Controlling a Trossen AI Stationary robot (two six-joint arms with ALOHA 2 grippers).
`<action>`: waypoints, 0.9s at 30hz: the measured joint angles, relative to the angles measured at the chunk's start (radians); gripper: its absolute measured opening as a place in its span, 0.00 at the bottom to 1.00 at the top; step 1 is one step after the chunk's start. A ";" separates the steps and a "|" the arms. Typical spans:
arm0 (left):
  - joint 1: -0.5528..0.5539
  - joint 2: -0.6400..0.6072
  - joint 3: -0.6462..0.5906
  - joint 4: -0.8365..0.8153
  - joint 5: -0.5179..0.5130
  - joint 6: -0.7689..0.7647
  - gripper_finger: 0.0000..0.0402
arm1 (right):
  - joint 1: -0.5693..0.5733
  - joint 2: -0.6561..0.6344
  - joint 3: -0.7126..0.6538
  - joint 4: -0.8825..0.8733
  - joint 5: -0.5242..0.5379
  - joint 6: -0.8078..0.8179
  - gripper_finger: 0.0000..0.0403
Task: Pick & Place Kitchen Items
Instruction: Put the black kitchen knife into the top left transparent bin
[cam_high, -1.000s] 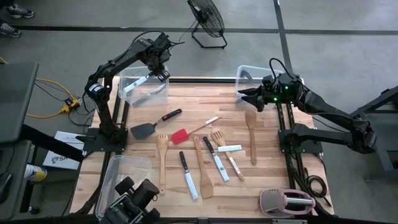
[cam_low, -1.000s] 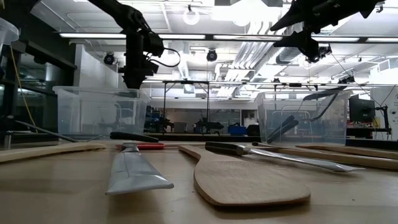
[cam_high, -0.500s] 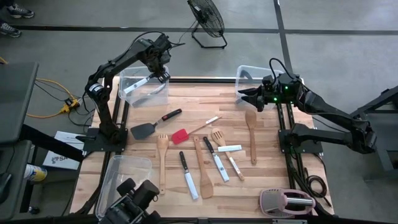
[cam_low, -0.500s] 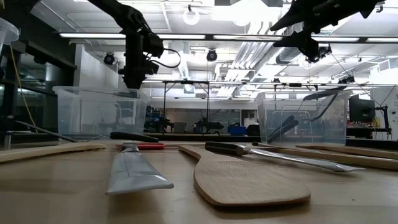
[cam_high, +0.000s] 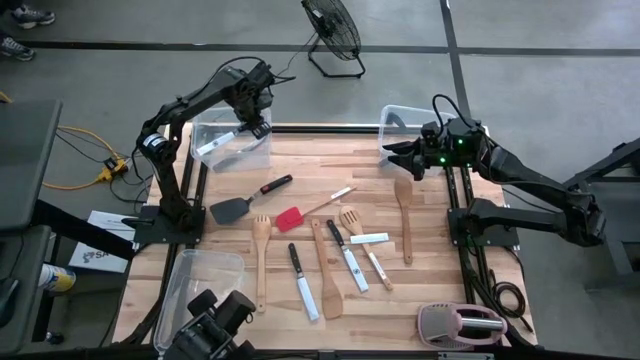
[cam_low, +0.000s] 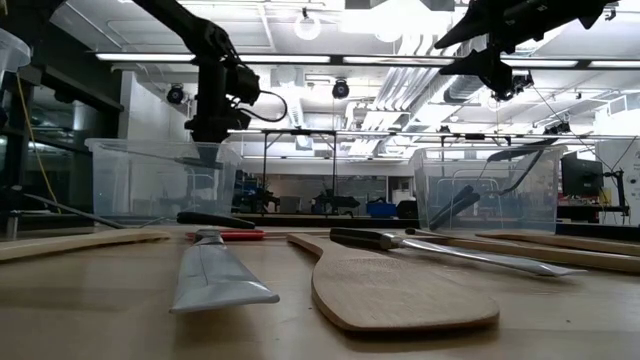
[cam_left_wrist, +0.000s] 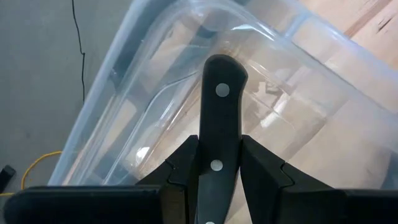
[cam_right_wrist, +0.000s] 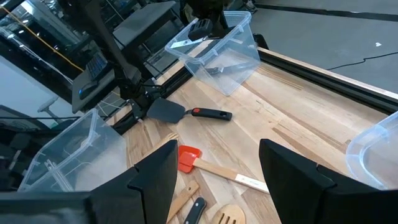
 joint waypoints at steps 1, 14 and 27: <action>0.000 0.000 -0.004 0.004 0.002 0.000 0.21 | 0.000 0.000 0.000 0.000 0.000 0.000 0.54; 0.000 0.001 -0.085 0.051 0.005 0.002 0.21 | 0.000 0.000 0.000 0.000 0.000 -0.001 0.54; -0.002 0.001 -0.116 0.065 0.015 0.002 0.26 | 0.000 0.000 0.000 0.000 0.000 -0.001 0.54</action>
